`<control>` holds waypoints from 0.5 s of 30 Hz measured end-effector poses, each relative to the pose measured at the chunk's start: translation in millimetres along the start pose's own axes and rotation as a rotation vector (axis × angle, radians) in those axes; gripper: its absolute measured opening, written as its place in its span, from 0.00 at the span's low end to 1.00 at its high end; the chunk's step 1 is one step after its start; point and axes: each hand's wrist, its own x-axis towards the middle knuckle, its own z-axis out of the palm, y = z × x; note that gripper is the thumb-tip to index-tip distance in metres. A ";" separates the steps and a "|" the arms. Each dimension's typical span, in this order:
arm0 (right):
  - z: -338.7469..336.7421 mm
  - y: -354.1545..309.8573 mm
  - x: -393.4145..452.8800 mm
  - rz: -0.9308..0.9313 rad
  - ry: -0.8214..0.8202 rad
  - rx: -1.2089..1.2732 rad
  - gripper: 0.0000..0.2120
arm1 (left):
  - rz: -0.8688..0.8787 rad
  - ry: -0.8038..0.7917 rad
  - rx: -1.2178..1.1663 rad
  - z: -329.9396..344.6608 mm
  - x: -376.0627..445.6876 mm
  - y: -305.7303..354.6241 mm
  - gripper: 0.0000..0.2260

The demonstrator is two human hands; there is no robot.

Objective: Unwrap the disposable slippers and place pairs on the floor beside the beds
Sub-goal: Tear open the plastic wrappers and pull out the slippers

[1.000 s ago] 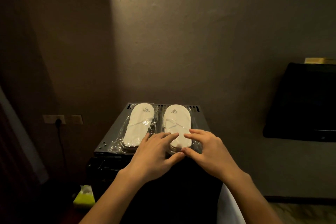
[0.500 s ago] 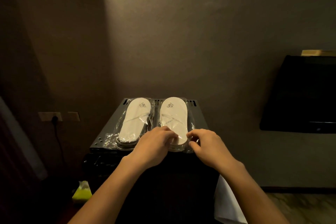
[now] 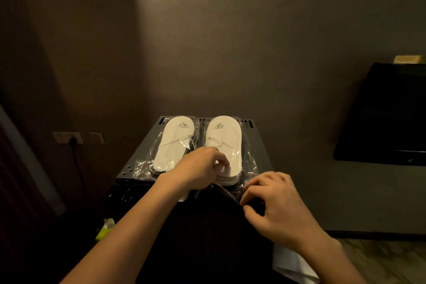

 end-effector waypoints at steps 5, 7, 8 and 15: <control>-6.3 -0.2 -0.2 0.075 -0.050 0.148 0.17 | 0.049 -0.047 -0.056 -4.0 -1.6 -3.8 0.11; -1.3 -1.6 5.4 0.077 0.052 0.154 0.16 | 0.055 -0.096 -0.082 -6.4 -4.7 -3.8 0.13; 1.6 -3.3 9.5 0.055 0.094 0.122 0.14 | 0.060 -0.122 -0.088 -8.1 -6.1 -3.3 0.15; 32.7 -8.4 33.1 -0.019 0.130 -0.183 0.10 | 0.052 -0.282 -0.076 -11.3 -12.2 -6.7 0.37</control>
